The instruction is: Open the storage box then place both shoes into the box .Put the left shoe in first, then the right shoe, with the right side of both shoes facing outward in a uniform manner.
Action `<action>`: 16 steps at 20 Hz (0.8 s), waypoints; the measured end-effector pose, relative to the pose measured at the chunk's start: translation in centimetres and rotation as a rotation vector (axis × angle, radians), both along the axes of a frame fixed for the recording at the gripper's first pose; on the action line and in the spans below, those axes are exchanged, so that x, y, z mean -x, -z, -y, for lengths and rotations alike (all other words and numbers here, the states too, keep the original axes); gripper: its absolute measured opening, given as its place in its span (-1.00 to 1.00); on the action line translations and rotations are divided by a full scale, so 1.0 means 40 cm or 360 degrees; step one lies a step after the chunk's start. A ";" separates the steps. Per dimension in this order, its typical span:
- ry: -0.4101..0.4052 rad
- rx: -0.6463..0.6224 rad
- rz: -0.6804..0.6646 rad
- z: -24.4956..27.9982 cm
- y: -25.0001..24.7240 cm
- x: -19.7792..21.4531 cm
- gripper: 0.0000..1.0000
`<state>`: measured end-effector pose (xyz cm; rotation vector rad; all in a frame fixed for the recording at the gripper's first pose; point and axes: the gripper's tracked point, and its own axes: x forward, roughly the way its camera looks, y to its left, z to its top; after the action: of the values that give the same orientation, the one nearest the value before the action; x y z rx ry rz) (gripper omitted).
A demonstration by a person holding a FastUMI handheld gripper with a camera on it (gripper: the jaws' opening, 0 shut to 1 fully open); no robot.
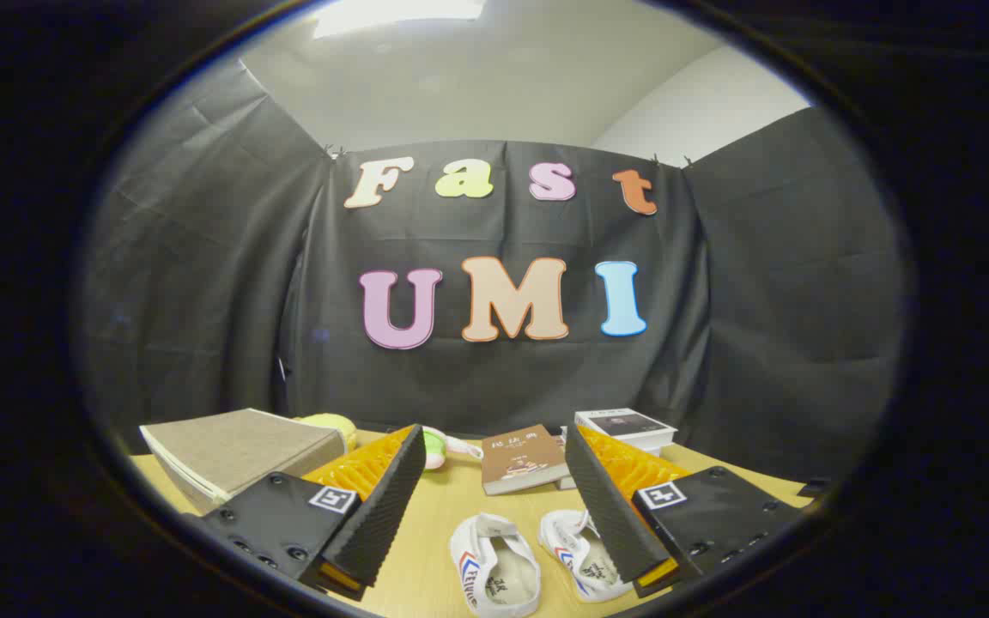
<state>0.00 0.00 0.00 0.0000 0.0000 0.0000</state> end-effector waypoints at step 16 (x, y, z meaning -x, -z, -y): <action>-0.0042 -0.0033 0.0028 -0.021 -0.012 0.008 1.00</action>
<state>-0.31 0.85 0.48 0.0209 -0.0179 0.0264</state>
